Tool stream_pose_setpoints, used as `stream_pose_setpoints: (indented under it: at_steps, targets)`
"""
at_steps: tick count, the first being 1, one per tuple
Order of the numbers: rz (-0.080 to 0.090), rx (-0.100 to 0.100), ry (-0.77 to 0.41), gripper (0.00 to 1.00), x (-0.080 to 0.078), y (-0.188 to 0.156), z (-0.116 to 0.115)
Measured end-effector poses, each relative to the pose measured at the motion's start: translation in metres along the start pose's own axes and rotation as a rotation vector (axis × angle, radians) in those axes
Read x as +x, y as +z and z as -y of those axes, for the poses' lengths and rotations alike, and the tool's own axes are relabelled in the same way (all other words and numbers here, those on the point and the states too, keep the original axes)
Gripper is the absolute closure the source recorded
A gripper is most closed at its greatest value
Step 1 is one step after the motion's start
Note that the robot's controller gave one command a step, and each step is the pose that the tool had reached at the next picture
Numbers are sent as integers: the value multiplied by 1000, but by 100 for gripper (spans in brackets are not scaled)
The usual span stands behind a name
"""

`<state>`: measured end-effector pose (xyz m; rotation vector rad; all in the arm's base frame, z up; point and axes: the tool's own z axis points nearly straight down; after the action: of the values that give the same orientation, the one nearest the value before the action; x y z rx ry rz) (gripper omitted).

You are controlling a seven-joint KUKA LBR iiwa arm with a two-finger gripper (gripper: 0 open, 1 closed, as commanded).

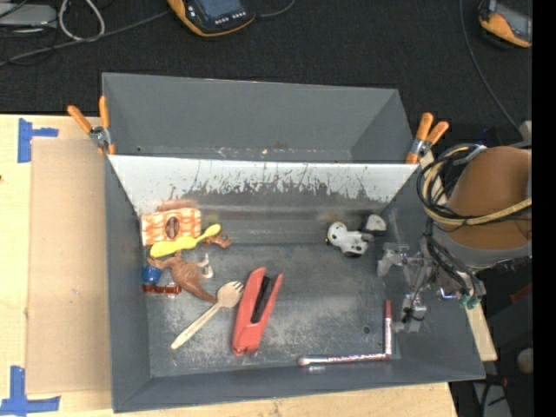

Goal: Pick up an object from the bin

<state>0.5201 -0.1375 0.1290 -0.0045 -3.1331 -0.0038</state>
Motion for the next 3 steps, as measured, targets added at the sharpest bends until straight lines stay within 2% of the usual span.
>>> stream_pose_setpoints:
  at_steps: [1,2,3]
  targets:
    - [7,2,-4,0,-2,-4,-1]
    - [3,0,-445,0,11,47,10]
    - [7,2,-675,0,23,7,2]
